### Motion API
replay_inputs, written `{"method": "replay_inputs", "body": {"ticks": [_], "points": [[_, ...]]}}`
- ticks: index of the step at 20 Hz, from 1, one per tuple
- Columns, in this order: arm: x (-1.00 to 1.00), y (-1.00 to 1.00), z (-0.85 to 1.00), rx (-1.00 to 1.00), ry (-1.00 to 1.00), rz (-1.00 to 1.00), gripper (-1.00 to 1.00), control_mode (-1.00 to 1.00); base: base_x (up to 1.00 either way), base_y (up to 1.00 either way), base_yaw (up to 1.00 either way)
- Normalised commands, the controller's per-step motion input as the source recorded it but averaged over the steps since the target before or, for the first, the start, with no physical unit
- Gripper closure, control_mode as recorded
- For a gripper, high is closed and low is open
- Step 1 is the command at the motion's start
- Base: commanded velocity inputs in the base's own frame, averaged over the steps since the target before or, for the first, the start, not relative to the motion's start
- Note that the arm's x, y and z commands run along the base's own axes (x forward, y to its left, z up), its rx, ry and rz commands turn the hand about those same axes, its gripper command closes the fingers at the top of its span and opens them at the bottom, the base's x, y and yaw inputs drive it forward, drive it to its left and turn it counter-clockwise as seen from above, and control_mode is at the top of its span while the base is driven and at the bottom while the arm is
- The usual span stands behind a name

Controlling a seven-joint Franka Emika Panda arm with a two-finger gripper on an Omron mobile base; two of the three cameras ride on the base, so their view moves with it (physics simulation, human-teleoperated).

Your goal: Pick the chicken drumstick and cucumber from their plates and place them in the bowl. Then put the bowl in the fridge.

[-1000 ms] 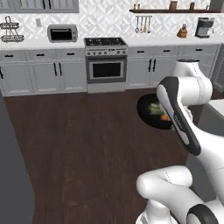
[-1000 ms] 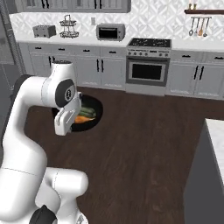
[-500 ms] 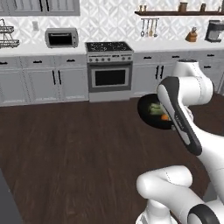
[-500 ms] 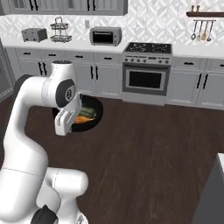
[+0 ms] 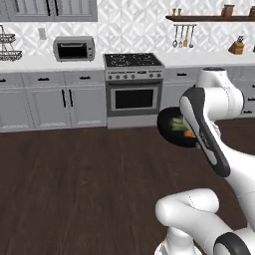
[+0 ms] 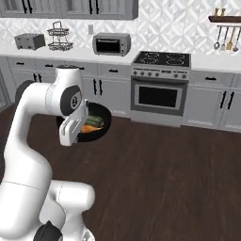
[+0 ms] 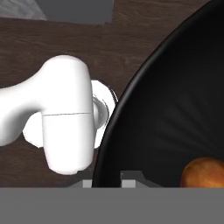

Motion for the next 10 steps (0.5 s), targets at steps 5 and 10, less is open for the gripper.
{"method": "replay_inputs", "body": {"ticks": [5, 10], "points": [[0.00, 0.00, 0.00, 0.00, 0.00, 0.00, 1.00, 1.00, 1.00, -0.15, 0.33], [0.00, 0.00, 0.00, 0.00, 0.00, 0.00, 1.00, 1.00, 1.00, -0.07, 0.50]]}}
